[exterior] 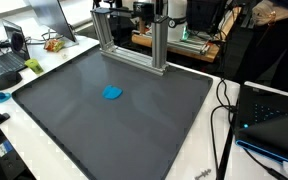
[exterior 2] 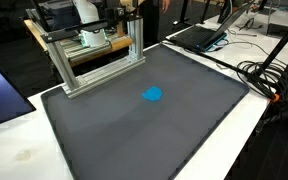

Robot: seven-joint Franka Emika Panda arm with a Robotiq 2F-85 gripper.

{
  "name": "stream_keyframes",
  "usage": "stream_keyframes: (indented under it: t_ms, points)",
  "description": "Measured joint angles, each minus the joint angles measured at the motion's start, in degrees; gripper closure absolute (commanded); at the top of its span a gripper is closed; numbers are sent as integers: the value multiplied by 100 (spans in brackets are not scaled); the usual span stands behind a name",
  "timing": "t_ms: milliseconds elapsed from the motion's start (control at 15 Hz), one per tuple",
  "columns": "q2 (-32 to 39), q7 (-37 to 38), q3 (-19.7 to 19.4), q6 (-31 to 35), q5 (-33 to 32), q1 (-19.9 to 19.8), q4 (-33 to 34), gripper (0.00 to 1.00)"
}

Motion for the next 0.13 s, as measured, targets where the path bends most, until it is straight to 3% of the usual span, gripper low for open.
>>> stream_keyframes:
  t_ms: [133]
  points:
    - [-57,0,-1,0,0,2,1,0]
